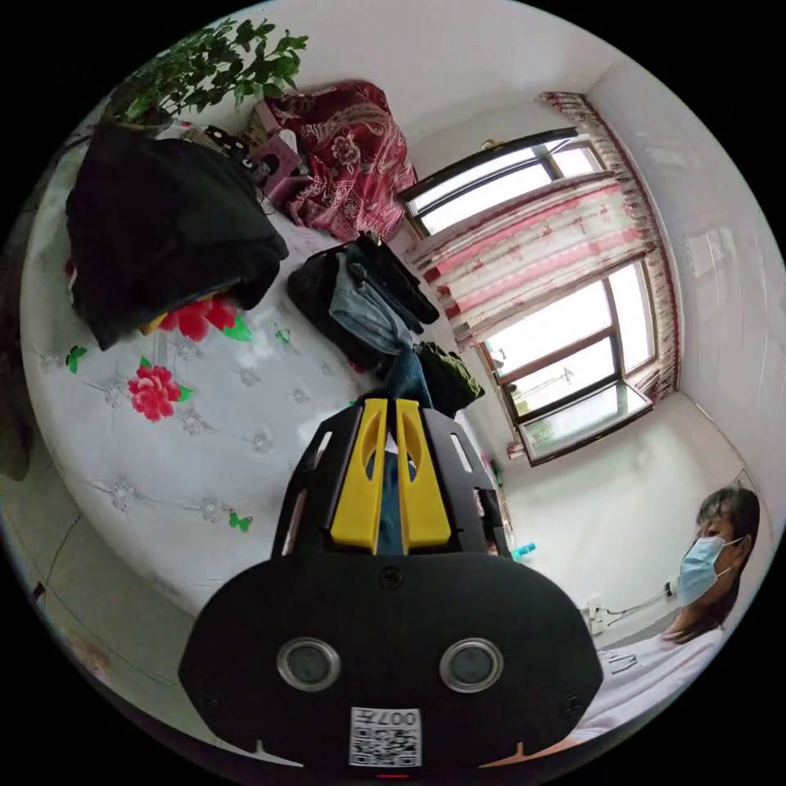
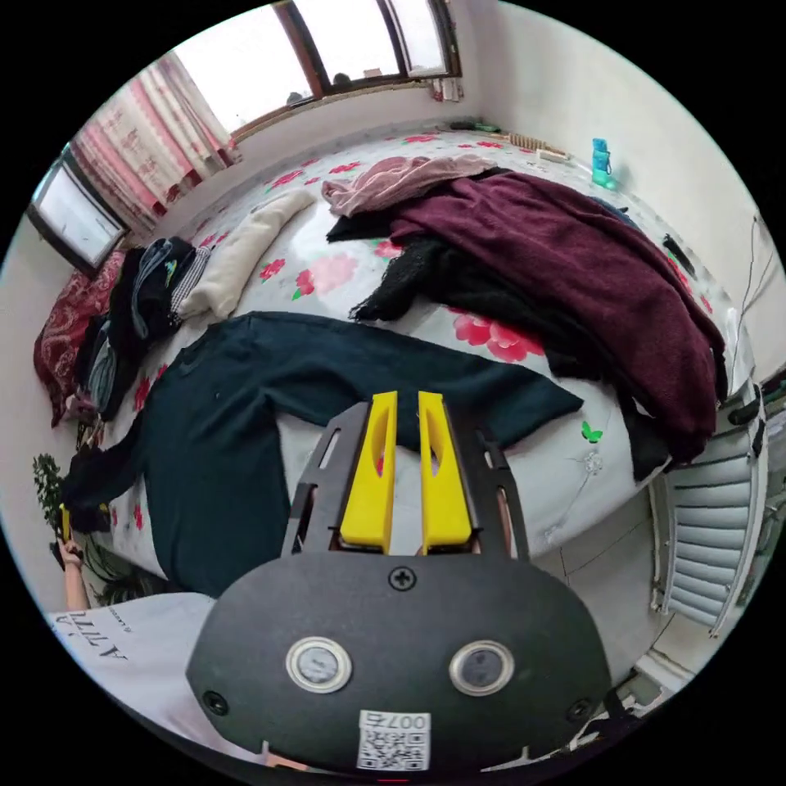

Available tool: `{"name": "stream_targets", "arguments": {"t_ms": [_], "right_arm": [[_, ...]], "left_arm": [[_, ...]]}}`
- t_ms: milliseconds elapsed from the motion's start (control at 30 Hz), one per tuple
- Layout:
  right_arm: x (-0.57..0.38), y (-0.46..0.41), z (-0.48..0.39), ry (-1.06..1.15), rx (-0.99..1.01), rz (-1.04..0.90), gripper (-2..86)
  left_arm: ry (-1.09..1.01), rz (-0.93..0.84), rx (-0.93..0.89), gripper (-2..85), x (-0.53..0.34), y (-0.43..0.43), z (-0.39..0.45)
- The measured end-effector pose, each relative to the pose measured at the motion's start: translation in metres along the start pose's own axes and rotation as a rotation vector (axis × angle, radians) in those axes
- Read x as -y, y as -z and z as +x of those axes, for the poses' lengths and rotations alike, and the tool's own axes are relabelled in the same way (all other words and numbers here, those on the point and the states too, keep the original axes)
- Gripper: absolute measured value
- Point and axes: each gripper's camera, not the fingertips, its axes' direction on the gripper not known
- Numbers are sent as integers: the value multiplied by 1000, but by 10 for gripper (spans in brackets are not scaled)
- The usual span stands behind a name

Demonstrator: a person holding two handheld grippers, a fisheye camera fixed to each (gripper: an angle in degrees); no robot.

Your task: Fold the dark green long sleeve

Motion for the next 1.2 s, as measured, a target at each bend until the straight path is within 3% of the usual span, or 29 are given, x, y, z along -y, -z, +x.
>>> {"name": "stream_targets", "arguments": {"t_ms": [233, 333, 500, 600, 667, 767, 867, 1067, 1200], "right_arm": [[-43, -1, -103, 357, 167, -52, 57], [-52, 7, -113, 392, 195, -54, 59], [-62, 27, -99, 366, 254, -8, 61], [-71, 34, -84, 339, 273, 31, 63], [-77, 31, -74, 312, 281, 33, 66], [-87, 14, -58, 255, 304, -7, 75], [-97, -1, -46, 226, 323, -52, 83], [-99, -37, -45, 258, 325, -156, 92], [-83, -63, -71, 352, 321, -187, 94]], "left_arm": [[-6, 8, -76, -7, 43, -15, 25], [-155, -84, -133, -6, 28, -42, 75], [-574, -380, -365, 2, -47, -112, 229], [-769, -738, -619, 43, -180, -183, 320], [-774, -911, -654, 87, -257, -220, 330], [-769, -1105, -501, 108, -355, -264, 299], [-733, -1123, -298, 101, -393, -265, 243], [-811, -1040, 178, 89, -384, -243, 160], [-797, -935, 267, 82, -365, -257, 149]]}}
